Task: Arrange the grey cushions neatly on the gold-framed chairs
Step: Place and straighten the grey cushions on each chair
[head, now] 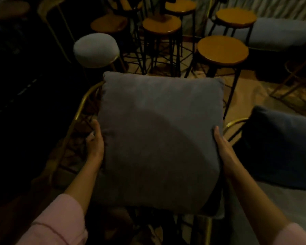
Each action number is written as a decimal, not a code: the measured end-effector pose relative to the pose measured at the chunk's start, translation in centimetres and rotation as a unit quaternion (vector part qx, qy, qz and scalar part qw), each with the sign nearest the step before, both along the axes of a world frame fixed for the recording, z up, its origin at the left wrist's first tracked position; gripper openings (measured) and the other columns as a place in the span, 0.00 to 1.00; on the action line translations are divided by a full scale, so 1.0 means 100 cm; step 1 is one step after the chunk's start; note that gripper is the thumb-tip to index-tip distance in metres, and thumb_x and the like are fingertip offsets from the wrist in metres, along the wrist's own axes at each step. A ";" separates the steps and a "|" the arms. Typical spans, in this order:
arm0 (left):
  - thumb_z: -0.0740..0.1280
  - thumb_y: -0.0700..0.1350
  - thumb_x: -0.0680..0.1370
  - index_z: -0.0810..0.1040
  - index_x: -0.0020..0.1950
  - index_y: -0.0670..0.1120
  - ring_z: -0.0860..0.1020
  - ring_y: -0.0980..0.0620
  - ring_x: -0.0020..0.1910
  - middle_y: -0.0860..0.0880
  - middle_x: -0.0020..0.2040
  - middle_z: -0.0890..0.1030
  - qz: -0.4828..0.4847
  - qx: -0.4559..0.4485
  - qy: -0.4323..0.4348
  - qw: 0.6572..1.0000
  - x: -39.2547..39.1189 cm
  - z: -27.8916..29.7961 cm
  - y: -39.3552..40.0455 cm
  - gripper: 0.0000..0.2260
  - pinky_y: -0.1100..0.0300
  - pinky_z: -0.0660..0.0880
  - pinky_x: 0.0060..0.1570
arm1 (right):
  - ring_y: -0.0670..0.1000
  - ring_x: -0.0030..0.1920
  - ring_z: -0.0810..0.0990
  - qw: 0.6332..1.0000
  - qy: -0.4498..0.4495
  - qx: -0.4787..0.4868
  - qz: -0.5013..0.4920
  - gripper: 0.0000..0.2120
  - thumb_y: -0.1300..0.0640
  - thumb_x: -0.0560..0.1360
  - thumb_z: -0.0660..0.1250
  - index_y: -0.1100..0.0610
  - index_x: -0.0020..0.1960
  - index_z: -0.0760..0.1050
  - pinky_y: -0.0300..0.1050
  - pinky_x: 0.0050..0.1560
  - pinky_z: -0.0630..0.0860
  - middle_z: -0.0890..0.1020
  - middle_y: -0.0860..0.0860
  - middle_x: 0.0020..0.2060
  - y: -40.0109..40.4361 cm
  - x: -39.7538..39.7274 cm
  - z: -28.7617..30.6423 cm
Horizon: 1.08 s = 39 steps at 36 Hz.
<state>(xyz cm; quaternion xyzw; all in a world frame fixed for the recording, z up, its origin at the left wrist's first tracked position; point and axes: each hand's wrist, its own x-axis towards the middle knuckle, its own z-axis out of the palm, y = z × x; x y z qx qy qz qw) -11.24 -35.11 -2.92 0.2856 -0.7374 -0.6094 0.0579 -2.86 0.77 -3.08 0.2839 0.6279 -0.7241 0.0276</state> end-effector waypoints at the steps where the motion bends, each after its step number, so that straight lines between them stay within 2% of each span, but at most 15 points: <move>1: 0.55 0.66 0.78 0.77 0.66 0.42 0.73 0.43 0.68 0.45 0.67 0.77 0.018 -0.016 0.010 1.000 -0.018 0.003 -0.007 0.31 0.58 0.66 0.67 | 0.52 0.57 0.83 1.000 0.006 0.004 0.005 0.59 0.21 0.48 0.72 0.52 0.72 0.71 0.49 0.58 0.79 0.82 0.50 0.61 -0.007 -0.024 0.002; 3: 0.56 0.64 0.79 0.75 0.68 0.44 0.69 0.43 0.70 0.46 0.69 0.74 0.022 -0.067 0.020 0.997 -0.053 0.009 -0.023 0.29 0.64 0.60 0.59 | 0.52 0.58 0.82 1.000 0.013 0.024 0.011 0.59 0.20 0.48 0.71 0.49 0.72 0.71 0.51 0.61 0.78 0.81 0.50 0.62 -0.020 -0.071 0.008; 6: 0.59 0.67 0.76 0.69 0.73 0.46 0.68 0.44 0.72 0.46 0.73 0.71 -0.033 -0.063 0.020 0.997 -0.114 0.015 -0.045 0.33 0.59 0.61 0.64 | 0.47 0.52 0.84 0.998 0.038 0.050 0.015 0.49 0.23 0.53 0.71 0.47 0.69 0.73 0.40 0.46 0.81 0.82 0.48 0.60 -0.042 -0.139 0.013; 8: 0.63 0.71 0.70 0.69 0.73 0.47 0.72 0.43 0.70 0.44 0.71 0.74 -0.055 -0.040 0.014 0.998 -0.159 0.012 -0.060 0.39 0.57 0.65 0.67 | 0.45 0.51 0.85 0.996 0.060 0.065 0.013 0.40 0.27 0.57 0.73 0.44 0.64 0.75 0.39 0.44 0.81 0.83 0.48 0.58 -0.053 -0.181 0.014; 11: 0.66 0.78 0.60 0.70 0.72 0.54 0.76 0.48 0.66 0.49 0.69 0.76 -0.086 -0.003 0.001 0.996 -0.224 0.006 -0.075 0.46 0.48 0.72 0.67 | 0.47 0.57 0.83 0.995 0.072 0.071 0.018 0.39 0.30 0.60 0.76 0.42 0.67 0.73 0.47 0.52 0.82 0.82 0.44 0.60 -0.062 -0.238 0.007; 15: 0.67 0.80 0.56 0.66 0.74 0.57 0.73 0.48 0.69 0.51 0.72 0.73 -0.095 -0.006 -0.004 0.995 -0.297 -0.016 -0.089 0.51 0.47 0.71 0.68 | 0.46 0.61 0.81 0.993 0.091 0.065 0.024 0.37 0.34 0.62 0.78 0.38 0.67 0.69 0.45 0.55 0.82 0.80 0.42 0.63 -0.068 -0.295 -0.007; 19: 0.58 0.82 0.56 0.63 0.76 0.54 0.71 0.44 0.70 0.49 0.73 0.71 -0.107 -0.063 -0.035 0.992 -0.335 -0.036 -0.079 0.54 0.61 0.63 0.64 | 0.48 0.66 0.75 0.992 0.087 0.087 0.019 0.46 0.27 0.62 0.71 0.44 0.75 0.64 0.47 0.61 0.77 0.75 0.45 0.69 -0.072 -0.329 -0.021; 22: 0.62 0.77 0.61 0.65 0.76 0.48 0.69 0.41 0.72 0.44 0.74 0.70 -0.123 -0.062 -0.070 0.988 -0.349 -0.060 -0.066 0.50 0.56 0.66 0.66 | 0.52 0.71 0.71 0.992 0.062 0.106 0.011 0.46 0.28 0.66 0.67 0.46 0.78 0.59 0.52 0.67 0.74 0.70 0.48 0.73 -0.074 -0.341 -0.040; 23: 0.65 0.73 0.66 0.63 0.77 0.47 0.66 0.41 0.74 0.43 0.76 0.67 -0.128 -0.053 -0.077 0.987 -0.353 -0.072 -0.063 0.46 0.55 0.63 0.69 | 0.50 0.70 0.71 0.992 0.056 0.111 0.008 0.45 0.30 0.67 0.67 0.46 0.79 0.58 0.48 0.66 0.75 0.70 0.46 0.73 -0.075 -0.342 -0.048; 26: 0.66 0.63 0.74 0.60 0.78 0.45 0.64 0.43 0.75 0.45 0.77 0.64 -0.163 -0.036 -0.118 0.979 -0.353 -0.109 -0.059 0.39 0.61 0.61 0.67 | 0.41 0.56 0.73 0.986 0.032 0.161 0.002 0.43 0.32 0.70 0.64 0.47 0.79 0.58 0.21 0.49 0.72 0.69 0.40 0.67 -0.079 -0.338 -0.079; 27: 0.67 0.62 0.74 0.60 0.78 0.44 0.65 0.44 0.75 0.45 0.78 0.64 -0.180 -0.023 -0.130 0.975 -0.349 -0.120 -0.059 0.39 0.59 0.62 0.70 | 0.42 0.59 0.73 0.987 0.010 0.162 0.003 0.43 0.32 0.70 0.64 0.47 0.79 0.56 0.22 0.52 0.70 0.68 0.42 0.69 -0.079 -0.335 -0.089; 29: 0.68 0.60 0.75 0.59 0.78 0.45 0.65 0.46 0.75 0.46 0.78 0.63 -0.213 -0.008 -0.143 0.967 -0.341 -0.134 -0.057 0.38 0.56 0.62 0.73 | 0.54 0.74 0.66 0.991 -0.048 0.127 0.004 0.44 0.31 0.71 0.64 0.44 0.80 0.52 0.44 0.67 0.70 0.62 0.47 0.77 -0.079 -0.329 -0.106; 31: 0.68 0.58 0.76 0.59 0.78 0.45 0.65 0.46 0.75 0.46 0.78 0.63 -0.221 -0.009 -0.147 0.964 -0.341 -0.141 -0.054 0.36 0.55 0.62 0.73 | 0.58 0.78 0.60 0.992 -0.077 0.101 -0.006 0.45 0.29 0.69 0.64 0.41 0.80 0.50 0.59 0.71 0.64 0.59 0.48 0.79 -0.077 -0.325 -0.116; 34: 0.68 0.58 0.76 0.59 0.78 0.44 0.65 0.46 0.75 0.45 0.78 0.63 -0.221 -0.009 -0.142 0.965 -0.348 -0.139 -0.051 0.37 0.55 0.62 0.74 | 0.60 0.78 0.60 0.991 -0.094 0.095 -0.020 0.47 0.27 0.68 0.63 0.41 0.80 0.50 0.63 0.71 0.63 0.59 0.49 0.79 -0.079 -0.328 -0.116; 39: 0.69 0.60 0.74 0.60 0.78 0.43 0.65 0.45 0.75 0.45 0.78 0.64 -0.212 -0.008 -0.148 0.966 -0.346 -0.137 -0.052 0.39 0.53 0.62 0.74 | 0.59 0.75 0.65 0.988 -0.117 0.092 -0.045 0.42 0.33 0.74 0.63 0.51 0.80 0.53 0.55 0.65 0.68 0.64 0.53 0.77 -0.080 -0.323 -0.111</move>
